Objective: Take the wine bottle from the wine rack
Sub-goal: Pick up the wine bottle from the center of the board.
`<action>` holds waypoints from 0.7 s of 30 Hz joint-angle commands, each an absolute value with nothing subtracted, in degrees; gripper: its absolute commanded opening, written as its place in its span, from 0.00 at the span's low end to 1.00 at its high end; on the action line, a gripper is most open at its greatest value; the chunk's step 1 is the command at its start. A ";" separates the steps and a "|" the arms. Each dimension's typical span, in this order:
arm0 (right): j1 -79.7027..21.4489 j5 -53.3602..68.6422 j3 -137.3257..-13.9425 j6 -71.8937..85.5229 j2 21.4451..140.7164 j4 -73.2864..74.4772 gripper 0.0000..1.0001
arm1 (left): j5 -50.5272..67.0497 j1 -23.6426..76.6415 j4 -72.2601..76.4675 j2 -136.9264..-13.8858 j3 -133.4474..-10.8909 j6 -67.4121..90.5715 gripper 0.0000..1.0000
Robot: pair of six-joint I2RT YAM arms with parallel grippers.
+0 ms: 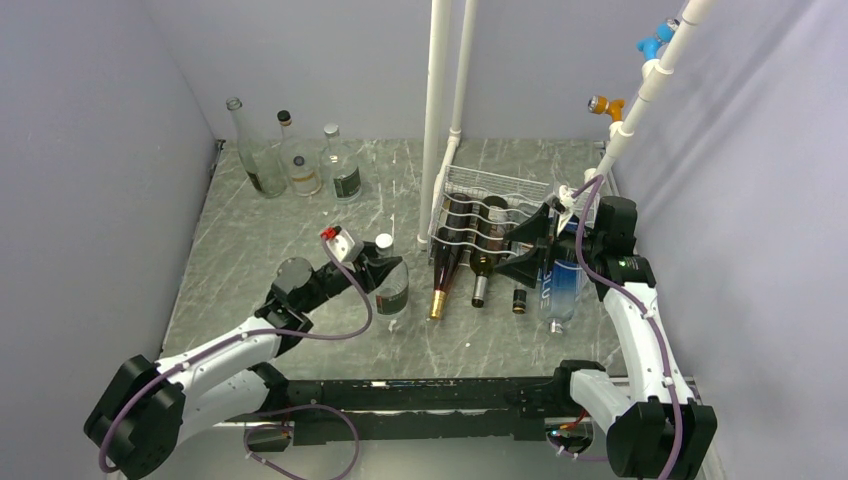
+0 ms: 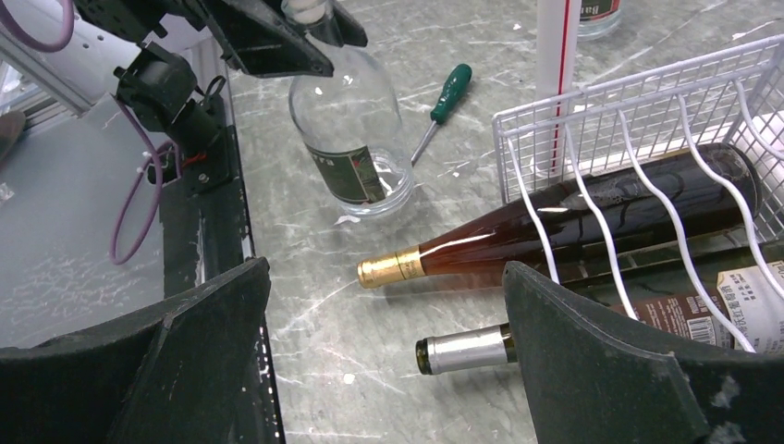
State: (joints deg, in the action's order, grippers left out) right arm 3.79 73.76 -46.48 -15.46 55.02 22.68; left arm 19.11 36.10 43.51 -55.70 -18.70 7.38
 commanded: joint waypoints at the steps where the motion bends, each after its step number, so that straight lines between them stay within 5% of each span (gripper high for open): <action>1: 4.04 74.27 -47.46 -17.14 53.96 22.06 1.00 | 15.27 35.91 53.45 -55.48 -26.51 8.60 0.00; 21: 4.06 73.96 -47.31 -17.23 53.54 21.90 1.00 | 11.35 28.71 56.72 -68.09 -37.65 10.71 0.00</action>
